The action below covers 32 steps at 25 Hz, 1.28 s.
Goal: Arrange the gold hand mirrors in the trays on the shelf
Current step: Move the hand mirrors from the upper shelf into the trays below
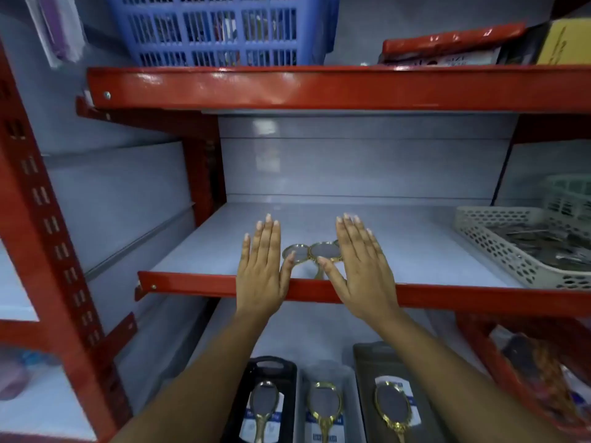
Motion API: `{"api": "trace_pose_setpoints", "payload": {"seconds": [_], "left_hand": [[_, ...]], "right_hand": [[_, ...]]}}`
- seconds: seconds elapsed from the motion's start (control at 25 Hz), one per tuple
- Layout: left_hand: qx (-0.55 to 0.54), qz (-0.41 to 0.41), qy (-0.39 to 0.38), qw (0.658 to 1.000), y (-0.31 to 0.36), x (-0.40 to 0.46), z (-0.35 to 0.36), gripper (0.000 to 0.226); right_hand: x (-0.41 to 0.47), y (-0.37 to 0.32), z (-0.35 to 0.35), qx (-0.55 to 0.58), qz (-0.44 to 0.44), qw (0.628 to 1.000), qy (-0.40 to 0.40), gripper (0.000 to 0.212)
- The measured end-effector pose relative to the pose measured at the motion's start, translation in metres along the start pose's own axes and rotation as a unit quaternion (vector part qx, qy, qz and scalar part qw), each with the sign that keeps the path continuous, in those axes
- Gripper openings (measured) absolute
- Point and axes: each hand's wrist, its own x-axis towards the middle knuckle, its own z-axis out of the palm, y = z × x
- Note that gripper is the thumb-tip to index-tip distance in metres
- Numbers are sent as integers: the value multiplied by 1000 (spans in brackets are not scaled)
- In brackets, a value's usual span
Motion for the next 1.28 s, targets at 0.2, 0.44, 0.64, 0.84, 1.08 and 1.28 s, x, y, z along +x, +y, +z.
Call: {"api": "trace_pose_setpoints", "payload": {"seconds": [0.2,0.44,0.64,0.84,1.08,1.28], "left_hand": [[37,-46,-28,998,-14,-7,14,63],[36,-46,8,998,-16,-7,25,64],[33,-45,27,998,-15,-9,26,62],[39,-50,25,998,-14,-8,25,62],[38,-55,18,998,-14,-8,24,64],[37,-48,26,998,-14,-9,25,62]], "right_hand": [[9,4,13,29,45,997,-60,64],[53,13,17,71,200,957,-197,32],[80,7,21,46,254,892,-371,49],[91,3,20,57,281,866,-409,23],[99,17,13,187,386,785,-447,10],[87,41,6,388,486,667,-411,7]]}}
